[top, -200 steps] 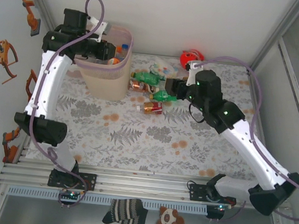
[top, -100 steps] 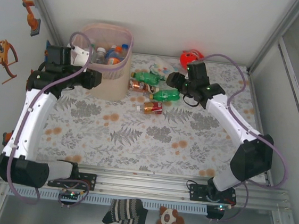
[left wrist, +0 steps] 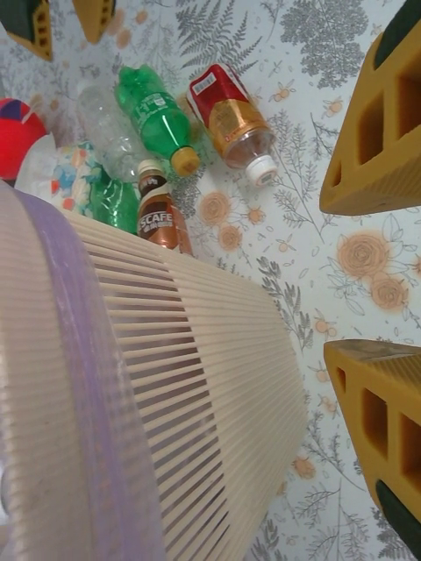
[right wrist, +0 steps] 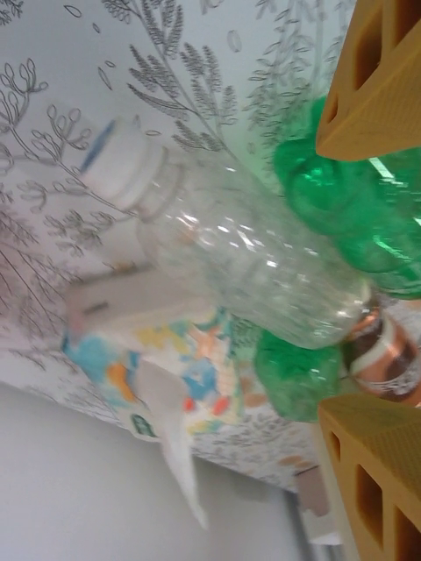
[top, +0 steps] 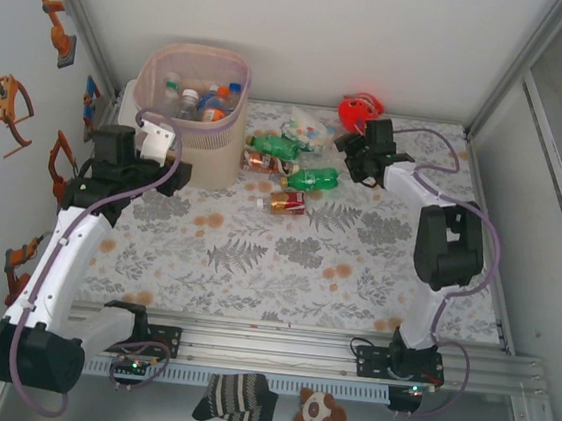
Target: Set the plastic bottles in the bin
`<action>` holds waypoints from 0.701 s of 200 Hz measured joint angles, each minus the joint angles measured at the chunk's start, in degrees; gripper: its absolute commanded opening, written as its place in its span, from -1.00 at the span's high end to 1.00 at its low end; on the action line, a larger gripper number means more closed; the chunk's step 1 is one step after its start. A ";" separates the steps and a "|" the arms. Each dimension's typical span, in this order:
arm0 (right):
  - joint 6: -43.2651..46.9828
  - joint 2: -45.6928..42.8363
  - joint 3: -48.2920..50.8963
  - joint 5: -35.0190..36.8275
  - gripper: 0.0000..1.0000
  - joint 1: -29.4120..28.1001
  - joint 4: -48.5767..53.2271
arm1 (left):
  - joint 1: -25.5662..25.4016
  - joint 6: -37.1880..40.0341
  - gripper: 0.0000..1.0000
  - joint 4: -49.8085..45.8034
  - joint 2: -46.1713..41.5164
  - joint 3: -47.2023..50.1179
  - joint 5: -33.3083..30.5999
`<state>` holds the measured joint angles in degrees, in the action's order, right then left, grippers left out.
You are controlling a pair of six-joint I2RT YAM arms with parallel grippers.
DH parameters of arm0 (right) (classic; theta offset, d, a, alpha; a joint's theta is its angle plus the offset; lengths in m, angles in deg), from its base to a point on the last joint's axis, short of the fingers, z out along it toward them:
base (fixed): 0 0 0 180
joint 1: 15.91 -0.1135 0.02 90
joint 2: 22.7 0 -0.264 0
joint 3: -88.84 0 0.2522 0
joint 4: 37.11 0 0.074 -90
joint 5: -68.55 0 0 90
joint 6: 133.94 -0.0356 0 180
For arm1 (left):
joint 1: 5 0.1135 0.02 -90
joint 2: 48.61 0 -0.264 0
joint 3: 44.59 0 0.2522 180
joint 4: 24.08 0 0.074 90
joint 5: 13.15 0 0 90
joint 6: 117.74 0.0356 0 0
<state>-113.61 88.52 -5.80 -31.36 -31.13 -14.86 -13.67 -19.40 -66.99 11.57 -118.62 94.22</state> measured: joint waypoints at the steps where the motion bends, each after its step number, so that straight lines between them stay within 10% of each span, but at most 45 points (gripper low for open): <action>1: -0.11 0.17 -0.04 -0.02 -0.40 0.04 -0.09 | 0.00 0.02 0.18 0.07 -0.02 0.02 0.02; 140: -14.51 13.86 -5.01 -2.12 -0.50 1.55 -10.95 | 0.04 0.44 0.17 2.60 -1.88 1.57 -0.92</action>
<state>-128.13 102.38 -10.81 -33.48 -29.58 -25.81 -13.63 -18.97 -64.39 9.69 -117.05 93.30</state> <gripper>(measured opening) 0.749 0.415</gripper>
